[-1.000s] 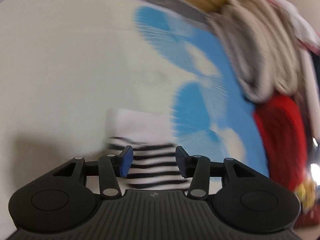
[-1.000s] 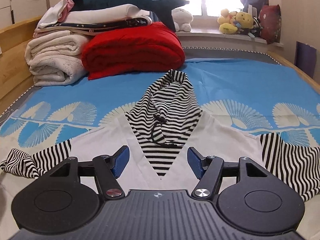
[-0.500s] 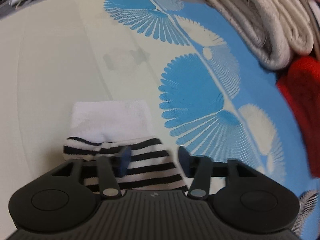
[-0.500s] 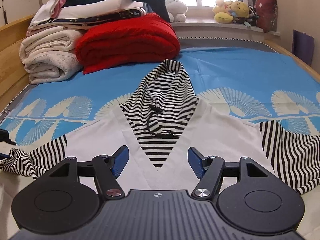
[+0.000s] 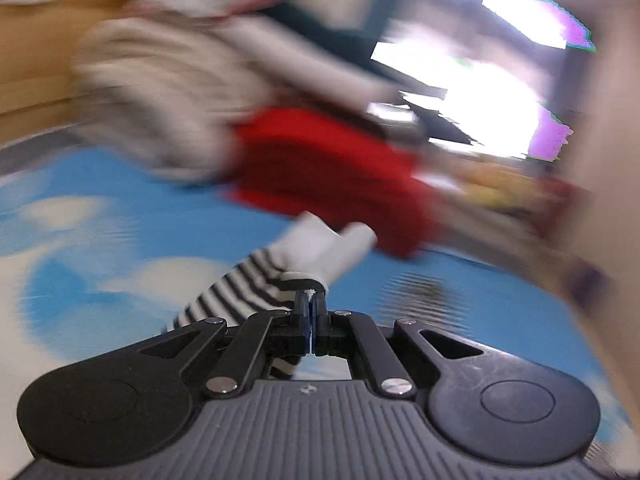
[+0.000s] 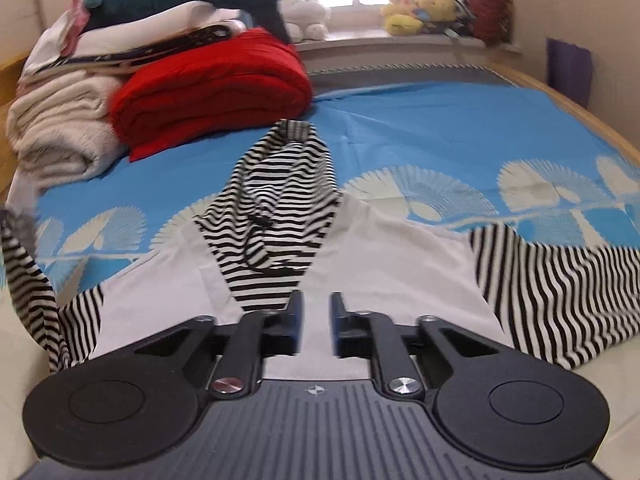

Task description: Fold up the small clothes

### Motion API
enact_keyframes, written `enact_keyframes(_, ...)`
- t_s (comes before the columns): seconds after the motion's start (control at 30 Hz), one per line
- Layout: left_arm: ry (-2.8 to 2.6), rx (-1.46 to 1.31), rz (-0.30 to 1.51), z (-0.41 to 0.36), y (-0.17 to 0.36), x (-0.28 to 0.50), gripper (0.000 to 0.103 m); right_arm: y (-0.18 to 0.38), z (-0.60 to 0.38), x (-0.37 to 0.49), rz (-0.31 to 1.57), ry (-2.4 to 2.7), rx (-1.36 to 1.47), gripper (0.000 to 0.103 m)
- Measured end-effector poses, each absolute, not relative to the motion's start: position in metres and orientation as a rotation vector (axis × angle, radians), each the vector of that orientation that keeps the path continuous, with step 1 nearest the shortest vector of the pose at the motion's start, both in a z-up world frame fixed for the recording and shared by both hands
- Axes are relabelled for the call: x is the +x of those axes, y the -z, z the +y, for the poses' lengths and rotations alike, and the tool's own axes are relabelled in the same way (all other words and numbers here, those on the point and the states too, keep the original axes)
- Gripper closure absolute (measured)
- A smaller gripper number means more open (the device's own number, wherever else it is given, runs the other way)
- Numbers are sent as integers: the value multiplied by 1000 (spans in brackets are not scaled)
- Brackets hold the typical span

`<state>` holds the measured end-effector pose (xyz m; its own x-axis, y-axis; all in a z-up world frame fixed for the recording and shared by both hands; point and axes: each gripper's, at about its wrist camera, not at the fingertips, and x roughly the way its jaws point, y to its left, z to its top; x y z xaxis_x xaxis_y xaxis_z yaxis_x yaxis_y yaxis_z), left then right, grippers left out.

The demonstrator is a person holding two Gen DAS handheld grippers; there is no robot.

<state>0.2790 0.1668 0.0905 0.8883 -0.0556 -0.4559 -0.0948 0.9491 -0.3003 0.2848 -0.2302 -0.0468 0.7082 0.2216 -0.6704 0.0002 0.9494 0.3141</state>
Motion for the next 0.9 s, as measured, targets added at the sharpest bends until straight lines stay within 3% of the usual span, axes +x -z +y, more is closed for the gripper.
enact_keyframes(0.03, 76, -324, 487, 142, -94, 277, 102, 50, -237, 285, 789, -118, 335, 91)
enact_keyframes(0.1, 282, -331, 572, 92, -91, 276, 91, 56, -250, 289, 824, -113, 421, 90)
enact_keyframes(0.13, 387, -326, 663, 72, -84, 280, 69, 61, -257, 292, 847, -115, 463, 87)
enact_keyframes(0.17, 442, -323, 733, 59, -78, 282, 65, 67, -264, 294, 869, -113, 508, 84)
enact_keyframes(0.23, 449, -314, 818, 49, -72, 285, 65, 78, -277, 298, 905, -88, 592, 68)
enact_keyframes(0.4, 81, -291, 945, 102, -88, 317, 65, 107, -294, 304, 982, -24, 715, 68)
enact_keyframes(0.53, -110, -236, 885, 148, -87, 331, 64, 126, -289, 310, 1034, -22, 737, 74)
enact_keyframes(0.9, -217, -151, 947, 195, -53, 368, 65, 168, -239, 335, 1246, 21, 565, 73)
